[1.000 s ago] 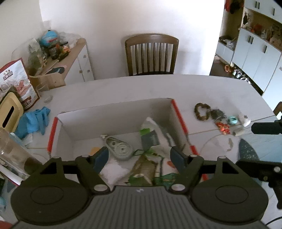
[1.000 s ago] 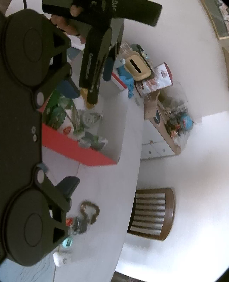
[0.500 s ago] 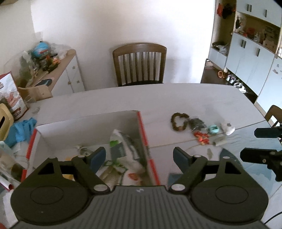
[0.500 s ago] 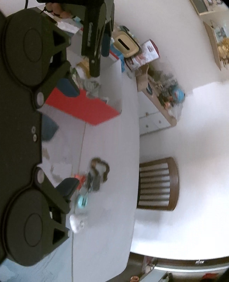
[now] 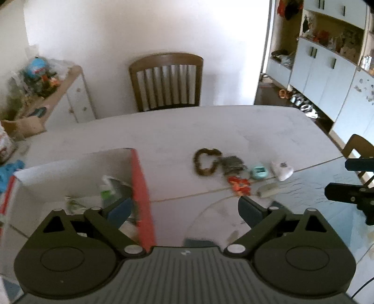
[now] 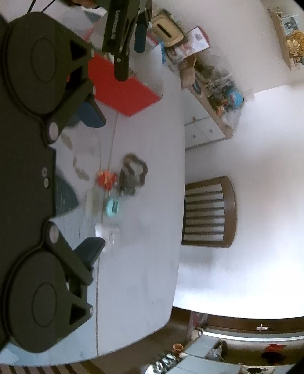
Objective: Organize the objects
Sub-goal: 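Move both tools back over the remaining items on the table, then grasp the white plush with the right tool while the left tool grasps the red keychain figure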
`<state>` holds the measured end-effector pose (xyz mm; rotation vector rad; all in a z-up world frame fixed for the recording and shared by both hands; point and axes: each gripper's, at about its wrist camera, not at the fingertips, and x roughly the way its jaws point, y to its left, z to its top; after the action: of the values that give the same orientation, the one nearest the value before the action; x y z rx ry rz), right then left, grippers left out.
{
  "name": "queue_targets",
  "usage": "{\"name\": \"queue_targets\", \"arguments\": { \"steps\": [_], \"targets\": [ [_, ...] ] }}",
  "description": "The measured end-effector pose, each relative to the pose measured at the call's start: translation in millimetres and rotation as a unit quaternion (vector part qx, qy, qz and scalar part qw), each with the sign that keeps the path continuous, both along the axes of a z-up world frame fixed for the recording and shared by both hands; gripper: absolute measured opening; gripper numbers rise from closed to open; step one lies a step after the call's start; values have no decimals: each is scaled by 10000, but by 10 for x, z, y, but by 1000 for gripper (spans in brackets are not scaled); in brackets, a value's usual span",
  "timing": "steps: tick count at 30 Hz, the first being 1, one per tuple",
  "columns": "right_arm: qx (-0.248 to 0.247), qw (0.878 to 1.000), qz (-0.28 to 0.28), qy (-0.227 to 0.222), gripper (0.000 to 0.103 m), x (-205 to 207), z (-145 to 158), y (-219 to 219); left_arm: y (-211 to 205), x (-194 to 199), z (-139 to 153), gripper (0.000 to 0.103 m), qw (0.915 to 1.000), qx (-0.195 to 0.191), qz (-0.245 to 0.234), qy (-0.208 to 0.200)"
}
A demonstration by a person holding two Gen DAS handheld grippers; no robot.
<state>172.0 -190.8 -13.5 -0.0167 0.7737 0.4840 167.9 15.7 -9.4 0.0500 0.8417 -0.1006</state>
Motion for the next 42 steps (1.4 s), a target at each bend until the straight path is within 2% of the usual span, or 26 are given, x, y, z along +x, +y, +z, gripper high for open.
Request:
{"name": "queue_targets", "arguments": {
  "steps": [5,9,17,20,27,31,42],
  "targets": [
    [-163,9998,-128,66,102,180,-125,-199,-227,136,-197,98,9999,-52,3,98],
    [-228,9990,-326,221,102,395,-237,-340,-403,242,-331,98,9996,171,106,-196],
    [-644,9971,-257,323,102,711,-539,-376,-657,546,-680,98,9999,141,64,-5],
    [-613,9962,-364,497,101,841,-658,-386,-698,629,-773,98,9999,67,72,46],
    [-406,9953,-402,787,94,1093,-866,-345,-764,825,-1016,98,9997,-116,23,217],
    [-379,9954,-348,809,90,1176,-925,-286,-804,900,-1119,98,9996,-61,19,269],
    [-436,9932,-374,1016,74,1341,-1101,-138,-832,1000,-1267,97,9996,-108,-14,261]
  ]
}}
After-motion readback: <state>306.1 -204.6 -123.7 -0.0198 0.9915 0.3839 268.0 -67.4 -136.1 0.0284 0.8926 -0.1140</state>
